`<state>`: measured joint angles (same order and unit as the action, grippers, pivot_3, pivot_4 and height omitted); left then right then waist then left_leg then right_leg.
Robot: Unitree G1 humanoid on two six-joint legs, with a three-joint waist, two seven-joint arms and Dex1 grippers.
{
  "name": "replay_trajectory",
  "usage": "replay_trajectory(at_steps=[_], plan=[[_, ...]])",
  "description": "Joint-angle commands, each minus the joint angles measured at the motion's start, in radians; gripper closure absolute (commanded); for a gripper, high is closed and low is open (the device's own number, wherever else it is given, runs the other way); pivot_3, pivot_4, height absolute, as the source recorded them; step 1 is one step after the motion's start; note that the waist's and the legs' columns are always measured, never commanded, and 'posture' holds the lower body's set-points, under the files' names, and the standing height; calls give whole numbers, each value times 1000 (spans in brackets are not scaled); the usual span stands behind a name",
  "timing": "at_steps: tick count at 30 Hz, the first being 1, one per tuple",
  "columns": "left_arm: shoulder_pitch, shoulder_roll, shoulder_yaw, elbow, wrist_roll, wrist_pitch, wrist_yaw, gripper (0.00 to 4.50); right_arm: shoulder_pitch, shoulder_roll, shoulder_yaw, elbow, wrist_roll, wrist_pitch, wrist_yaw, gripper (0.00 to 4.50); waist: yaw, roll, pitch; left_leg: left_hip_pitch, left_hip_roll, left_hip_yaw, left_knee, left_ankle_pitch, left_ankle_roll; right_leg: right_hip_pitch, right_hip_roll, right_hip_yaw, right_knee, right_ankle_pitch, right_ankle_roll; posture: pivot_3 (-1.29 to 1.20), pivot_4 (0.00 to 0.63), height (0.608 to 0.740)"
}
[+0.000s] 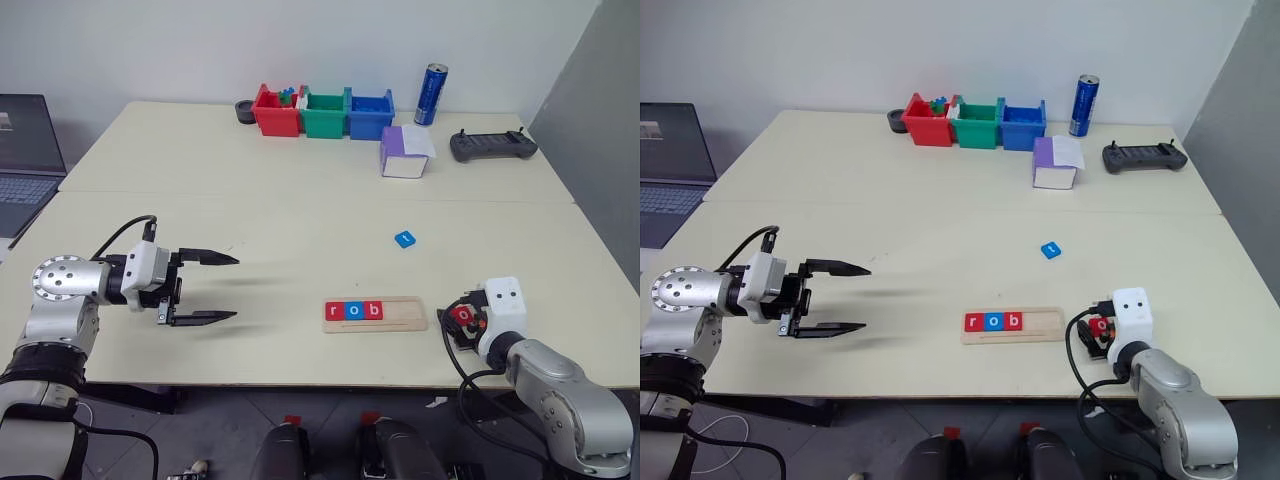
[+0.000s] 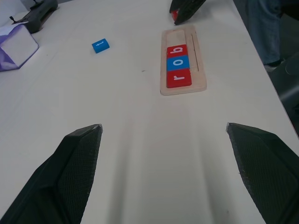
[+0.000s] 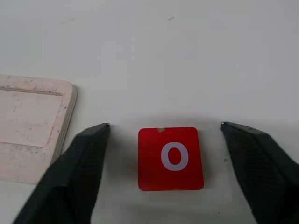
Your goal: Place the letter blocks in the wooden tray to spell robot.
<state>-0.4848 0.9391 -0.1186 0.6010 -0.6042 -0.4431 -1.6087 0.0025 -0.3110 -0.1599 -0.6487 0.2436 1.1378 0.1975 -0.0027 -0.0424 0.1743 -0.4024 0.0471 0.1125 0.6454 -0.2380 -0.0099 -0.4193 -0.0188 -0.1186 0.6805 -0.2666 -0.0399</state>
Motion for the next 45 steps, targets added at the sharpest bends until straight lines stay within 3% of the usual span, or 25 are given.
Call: replay_trajectory(at_steps=[1,8,11,16,23,45], plan=[[-20,13,3,-2,-10,-10,-6,0,-12,-112,-94,23,60,-65,131,22,1,0,0,0,0,0,0,0,0,0,0,0,0,0,0,0,150,740],[-12,12,-14,-24,-31,-15,-6,0,-50,-529,-172,238,248,-348,753,22,1,1,1,0,0,0,0,0,0,0,1,0,0,0,0,0,150,740],[0,9,-14,-43,-46,-8,-6,0,-84,-683,-71,391,193,-537,979,22,1,1,1,1,0,-1,0,0,0,0,1,-1,0,0,0,0,150,740],[29,9,-15,-95,-90,26,-6,0,-198,-751,145,638,22,-875,1166,22,3,1,1,0,0,0,0,0,0,0,1,-1,-1,0,0,0,150,740],[37,-23,22,-116,-79,52,-6,0,-387,-688,263,859,-57,-1037,1237,22,4,2,1,1,0,1,1,0,0,0,1,-1,1,0,0,0,150,740],[41,-45,73,-143,-59,80,-6,0,-422,-669,322,948,-108,-1128,1305,22,7,2,1,1,1,1,1,0,0,0,0,0,1,0,0,0,150,740]])
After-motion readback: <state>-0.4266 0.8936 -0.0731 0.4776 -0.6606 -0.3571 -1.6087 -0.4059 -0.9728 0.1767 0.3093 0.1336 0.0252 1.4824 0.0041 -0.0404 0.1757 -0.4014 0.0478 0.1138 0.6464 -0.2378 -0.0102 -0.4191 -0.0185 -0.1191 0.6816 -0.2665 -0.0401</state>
